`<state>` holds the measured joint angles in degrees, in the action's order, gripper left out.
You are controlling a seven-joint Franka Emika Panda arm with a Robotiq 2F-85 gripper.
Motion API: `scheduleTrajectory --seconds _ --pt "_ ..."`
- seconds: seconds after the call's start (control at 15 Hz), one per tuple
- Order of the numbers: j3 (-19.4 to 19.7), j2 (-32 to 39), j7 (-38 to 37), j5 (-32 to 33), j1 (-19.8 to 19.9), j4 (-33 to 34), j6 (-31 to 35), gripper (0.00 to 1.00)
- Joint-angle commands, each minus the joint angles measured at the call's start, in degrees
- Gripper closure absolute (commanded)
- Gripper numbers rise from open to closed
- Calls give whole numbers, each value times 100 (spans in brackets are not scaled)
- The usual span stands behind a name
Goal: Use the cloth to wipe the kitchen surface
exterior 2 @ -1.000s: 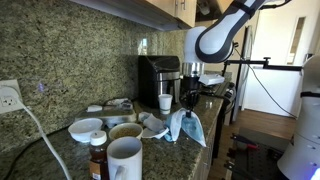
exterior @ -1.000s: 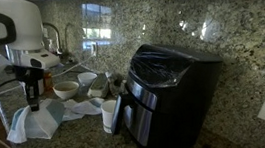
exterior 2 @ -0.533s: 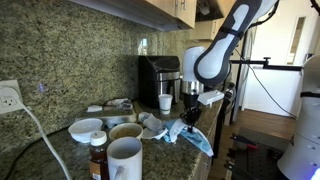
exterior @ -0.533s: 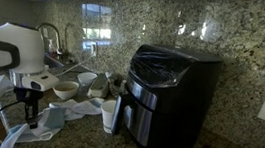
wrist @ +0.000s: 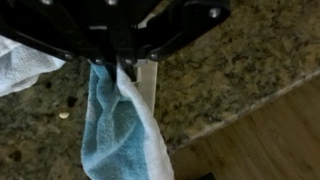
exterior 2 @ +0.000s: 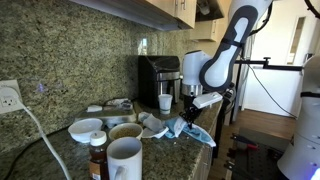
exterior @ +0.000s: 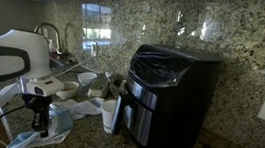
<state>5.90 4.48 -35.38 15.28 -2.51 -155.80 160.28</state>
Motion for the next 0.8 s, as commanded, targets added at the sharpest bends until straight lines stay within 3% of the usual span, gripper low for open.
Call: scheduleTrajectory --seconds 0.0,0.27,0.4,0.53,0.73 --pt "-34 292 -446 296 -87 457 286 98" --pt "-498 752 221 -640 -255 809 919 98" --pt "-922 1021 864 -1414 -233 919 1187 98" --pt "-1534 1253 1643 -2221 -13 1010 1293 98" --pt "-2578 1368 2859 -3285 706 1045 1075 98"
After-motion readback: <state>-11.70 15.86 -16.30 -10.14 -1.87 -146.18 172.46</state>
